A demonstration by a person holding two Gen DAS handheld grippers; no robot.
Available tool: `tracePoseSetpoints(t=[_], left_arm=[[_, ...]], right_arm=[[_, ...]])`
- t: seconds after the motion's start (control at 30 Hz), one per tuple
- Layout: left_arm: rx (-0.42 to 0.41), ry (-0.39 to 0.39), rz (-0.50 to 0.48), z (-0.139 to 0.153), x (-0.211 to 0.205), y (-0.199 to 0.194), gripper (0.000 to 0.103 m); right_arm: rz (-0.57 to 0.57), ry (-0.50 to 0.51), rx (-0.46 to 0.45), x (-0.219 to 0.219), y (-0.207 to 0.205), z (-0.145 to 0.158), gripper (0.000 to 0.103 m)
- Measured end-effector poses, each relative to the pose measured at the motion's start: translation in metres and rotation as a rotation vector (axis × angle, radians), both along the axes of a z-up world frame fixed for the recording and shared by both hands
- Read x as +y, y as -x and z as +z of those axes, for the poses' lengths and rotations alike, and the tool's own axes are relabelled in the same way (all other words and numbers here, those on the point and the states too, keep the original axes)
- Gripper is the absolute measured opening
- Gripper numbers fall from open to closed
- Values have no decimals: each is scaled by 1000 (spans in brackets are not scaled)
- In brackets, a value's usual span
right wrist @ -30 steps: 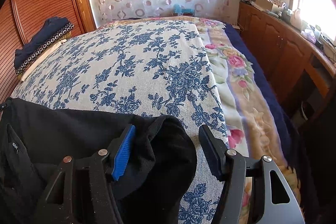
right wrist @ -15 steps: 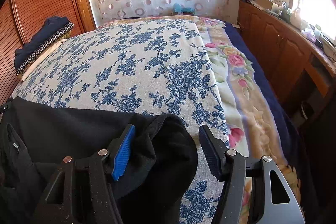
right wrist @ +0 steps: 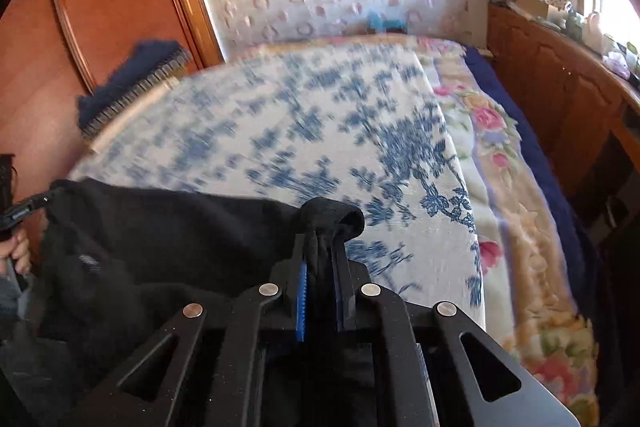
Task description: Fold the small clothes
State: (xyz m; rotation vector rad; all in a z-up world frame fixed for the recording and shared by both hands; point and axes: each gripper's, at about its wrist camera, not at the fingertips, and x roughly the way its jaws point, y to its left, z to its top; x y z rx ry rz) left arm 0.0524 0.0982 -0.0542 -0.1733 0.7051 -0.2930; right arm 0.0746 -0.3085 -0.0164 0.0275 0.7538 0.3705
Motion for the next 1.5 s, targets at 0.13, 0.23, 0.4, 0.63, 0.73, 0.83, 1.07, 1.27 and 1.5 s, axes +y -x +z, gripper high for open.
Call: tracePoseSetpoints(t=[0.13, 0.23, 0.4, 0.63, 0.73, 0.83, 1.07, 1.27, 1.5], left_arm=[[-93, 17, -23, 40, 1, 38, 9], [-143, 23, -13, 67, 3, 58, 8], [-262, 59, -7, 110, 9, 80, 8], [-454, -10, -6, 200, 11, 79, 8], [-487, -56, 15, 230, 14, 36, 8], [-440, -134, 50, 231, 14, -37, 9], [-156, -188, 70, 115, 22, -203, 41], [-51, -173, -40, 52, -5, -185, 69], [3, -174, -88, 28, -25, -147, 69]], right_arm=[[14, -66, -96, -9, 44, 34, 9], [39, -64, -157, -17, 72, 63, 9], [54, -72, -238, -27, 108, 105, 9], [88, -66, -461, -32, 153, 201, 8], [96, 1, -552, -22, 136, 247, 8], [87, 64, -545, -6, 76, 276, 8], [-114, 266, -277, 32, -122, 190, 30], [-137, 236, -65, 34, -167, 79, 30], [-51, 194, -19, 16, -147, 46, 47]])
